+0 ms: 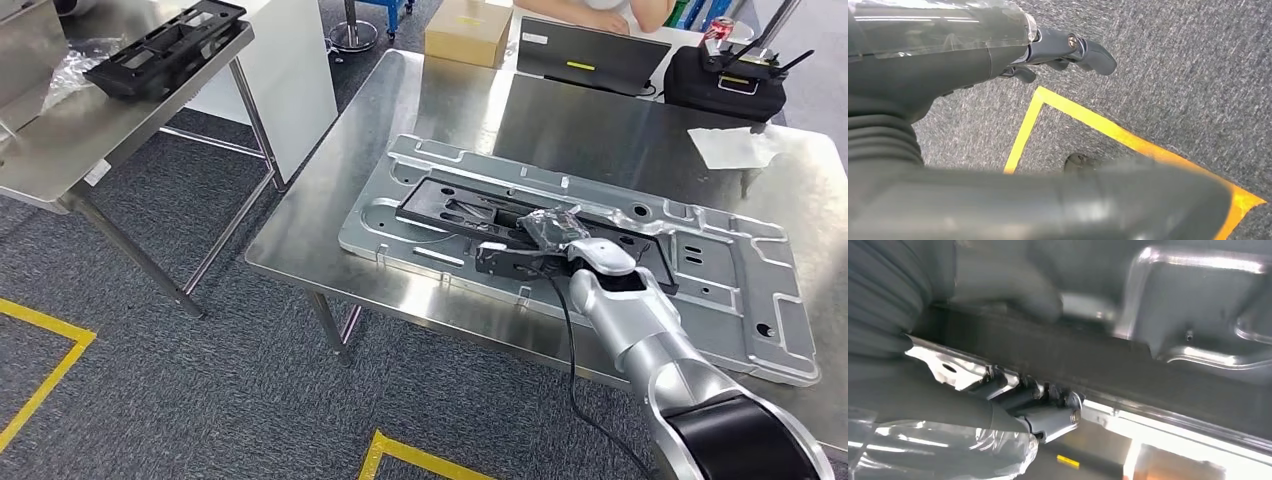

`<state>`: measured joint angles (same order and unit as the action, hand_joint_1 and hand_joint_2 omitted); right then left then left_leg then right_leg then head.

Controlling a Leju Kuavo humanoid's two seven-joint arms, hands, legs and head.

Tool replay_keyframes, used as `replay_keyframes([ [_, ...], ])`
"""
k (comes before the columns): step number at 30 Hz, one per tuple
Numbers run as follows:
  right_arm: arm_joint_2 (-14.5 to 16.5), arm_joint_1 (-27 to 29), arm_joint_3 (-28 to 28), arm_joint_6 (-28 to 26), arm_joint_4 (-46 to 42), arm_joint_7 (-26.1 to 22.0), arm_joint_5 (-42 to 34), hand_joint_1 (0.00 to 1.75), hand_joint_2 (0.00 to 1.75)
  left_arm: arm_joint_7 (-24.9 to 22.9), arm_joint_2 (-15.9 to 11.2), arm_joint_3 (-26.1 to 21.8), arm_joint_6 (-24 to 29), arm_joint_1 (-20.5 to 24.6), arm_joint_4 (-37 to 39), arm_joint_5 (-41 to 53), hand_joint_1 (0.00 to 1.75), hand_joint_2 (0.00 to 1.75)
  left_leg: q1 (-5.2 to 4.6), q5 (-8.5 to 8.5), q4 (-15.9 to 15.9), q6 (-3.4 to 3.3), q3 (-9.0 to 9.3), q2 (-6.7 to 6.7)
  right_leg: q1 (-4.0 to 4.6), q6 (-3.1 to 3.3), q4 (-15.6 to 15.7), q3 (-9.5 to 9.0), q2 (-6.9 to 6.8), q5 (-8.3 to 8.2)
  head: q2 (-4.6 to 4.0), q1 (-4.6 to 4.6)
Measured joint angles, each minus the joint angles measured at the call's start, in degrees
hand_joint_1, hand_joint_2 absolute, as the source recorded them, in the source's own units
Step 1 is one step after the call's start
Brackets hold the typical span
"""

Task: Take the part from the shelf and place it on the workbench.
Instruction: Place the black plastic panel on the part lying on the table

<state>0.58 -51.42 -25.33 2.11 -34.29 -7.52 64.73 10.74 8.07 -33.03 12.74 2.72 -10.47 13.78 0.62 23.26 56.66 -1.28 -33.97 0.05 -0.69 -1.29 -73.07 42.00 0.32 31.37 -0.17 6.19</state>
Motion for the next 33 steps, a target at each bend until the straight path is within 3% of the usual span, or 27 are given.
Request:
replay_keyframes([
  [1,0.01,0.25,-0.12,-0.13,0.34,-0.12,0.03,0.0,1.75,0.05,-0.01,0.0,0.0,-0.02,0.0,0.04,0.0,0.87,0.01,0.05,0.1,0.05,0.0,0.0,-0.12,-0.09,0.26,-0.17,-0.04,-0.73,0.0,0.0],
  [3,0.03,0.33,-0.25,-0.38,0.76,-0.32,0.01,0.0,1.75,0.19,0.01,-0.01,-0.03,-0.03,0.0,0.01,0.0,0.0,0.05,0.22,0.41,0.29,0.01,0.0,-0.37,-0.09,6.98,-3.74,-0.16,-4.16,-0.01,0.0],
  [5,0.08,0.4,-0.29,-0.66,0.97,-0.4,-0.02,0.0,1.75,0.33,0.01,-0.05,-0.08,-0.01,0.0,-0.19,0.0,0.0,-0.09,0.46,0.74,0.8,-0.05,-0.07,-0.27,0.18,13.39,-7.12,-0.19,-6.21,-0.01,0.0],
  [6,0.12,0.41,-0.32,-0.79,1.03,-0.44,-0.03,0.0,1.75,0.39,0.01,-0.09,-0.1,0.02,0.0,-0.33,0.0,0.0,-0.16,0.55,0.83,1.15,-0.03,-0.1,-0.15,0.41,14.69,-7.77,-0.15,-6.38,0.0,0.0],
  [10,0.33,0.38,-0.35,-1.21,1.15,-0.55,-0.13,0.0,1.75,0.54,-0.01,-0.54,-0.12,0.08,0.0,-0.63,0.0,0.0,0.02,1.3,1.59,2.5,-0.15,-0.14,-0.09,1.84,15.21,-7.97,-0.17,-6.71,0.0,0.0],
  [12,0.48,0.37,-0.35,-1.44,1.15,-0.55,-0.18,0.0,1.75,0.56,0.0,-0.84,-0.13,0.05,0.0,-0.71,0.0,0.0,0.15,4.56,6.49,2.94,-2.2,-0.13,-0.22,2.41,15.44,-8.0,-0.37,-6.98,0.0,0.0],
  [14,0.55,0.48,-0.35,-1.72,1.15,-0.55,-0.29,0.0,1.75,0.58,0.02,-1.07,-0.11,-0.03,0.0,-0.9,0.0,0.0,0.17,8.53,14.2,3.22,-5.43,-0.12,-0.09,2.62,15.43,-7.8,-0.47,-7.07,0.0,0.0],
  [15,0.56,0.55,-0.35,-1.84,1.15,-0.55,-0.4,0.0,1.75,0.59,0.02,-1.15,-0.1,-0.1,0.0,-0.99,0.0,0.0,0.18,9.4,16.74,3.27,-6.37,-0.12,-0.02,2.65,15.41,-7.74,-0.49,-7.1,0.0,0.0],
  [16,0.57,0.6,-0.35,-1.95,1.15,-0.55,-0.55,0.0,1.75,0.6,0.02,-1.22,-0.07,-0.17,0.0,-1.08,0.0,0.0,0.17,9.14,17.15,3.24,-6.27,-0.12,0.03,2.64,15.4,-7.72,-0.49,-7.12,0.0,0.0],
  [17,0.58,0.63,-0.35,-2.03,1.15,-0.55,-0.67,0.0,1.75,0.61,0.02,-1.31,-0.02,-0.21,0.0,-1.11,0.0,0.0,0.17,7.85,15.12,3.12,-4.97,-0.12,0.05,2.62,15.39,-7.76,-0.48,-7.15,0.0,0.0],
  [19,0.61,0.63,-0.35,-2.2,1.1,-0.55,-0.77,0.0,1.75,0.61,0.02,-1.45,0.13,-0.16,0.0,-1.17,0.0,0.0,0.1,4.53,6.87,2.66,-0.43,-0.13,0.12,2.4,15.32,-7.84,-0.45,-7.2,0.0,0.0],
  [21,0.61,0.65,-0.35,-2.56,1.04,-0.54,-0.65,0.0,1.75,0.62,0.02,-1.55,0.32,-0.07,0.0,-1.2,0.0,0.0,-0.12,2.93,1.27,2.06,2.41,-0.13,0.28,1.89,15.26,-7.8,-0.4,-7.33,-0.01,-0.01],
  [24,0.6,1.04,-0.32,-3.56,0.66,-0.58,-0.27,0.0,1.75,0.63,0.04,-1.79,0.52,-0.07,0.0,-1.25,0.0,0.0,-0.23,2.53,0.41,1.11,2.69,-0.05,0.3,0.88,15.37,-7.77,-0.29,-7.52,0.0,0.0],
  [26,0.57,1.56,-0.21,-4.31,0.01,-0.71,-0.02,0.0,1.75,0.63,0.09,-2.08,0.64,-0.05,0.0,-1.32,0.0,0.0,0.02,2.01,-0.01,0.35,2.74,0.14,0.22,0.26,13.51,-6.94,-0.26,-6.01,0.0,-0.01],
  [29,0.51,3.06,0.06,-5.68,-1.92,-1.1,0.04,0.0,1.75,0.63,0.1,-2.46,0.95,-0.06,0.0,-1.45,0.0,0.0,0.06,1.7,-0.13,-0.15,2.39,0.37,0.01,-0.38,3.16,-2.14,-0.26,-0.46,0.0,0.0],
  [30,0.49,3.76,0.19,-6.23,-2.9,-1.22,-0.01,0.0,1.75,0.63,0.11,-2.55,1.06,-0.07,0.0,-1.49,0.0,0.0,0.03,1.7,-0.1,-0.15,2.32,0.41,-0.06,-0.53,0.15,-0.76,-0.27,0.5,0.0,0.0],
  [31,0.46,4.52,0.36,-6.72,-4.0,-1.33,-0.07,0.0,1.75,0.63,0.13,-2.62,1.14,-0.09,0.0,-1.52,0.0,0.0,0.03,1.72,-0.06,-0.12,2.3,0.45,-0.13,-0.62,-1.03,-0.24,-0.29,0.41,-0.01,0.0],
  [32,0.38,5.31,0.6,-7.13,-5.28,-1.38,-0.13,0.0,1.75,0.63,0.15,-2.68,1.21,-0.1,0.0,-1.56,0.0,0.0,0.03,1.76,0.01,-0.07,2.3,0.45,-0.19,-0.61,0.26,-0.9,-0.3,-0.8,-0.01,0.0],
  [33,0.3,6.12,0.86,-7.48,-6.79,-1.42,-0.2,0.0,1.75,0.63,0.21,-2.75,1.29,-0.12,0.0,-1.58,0.0,0.0,0.03,1.84,0.12,0.03,2.31,0.44,-0.23,-0.53,3.66,-2.58,-0.31,-2.73,-0.01,0.0],
])
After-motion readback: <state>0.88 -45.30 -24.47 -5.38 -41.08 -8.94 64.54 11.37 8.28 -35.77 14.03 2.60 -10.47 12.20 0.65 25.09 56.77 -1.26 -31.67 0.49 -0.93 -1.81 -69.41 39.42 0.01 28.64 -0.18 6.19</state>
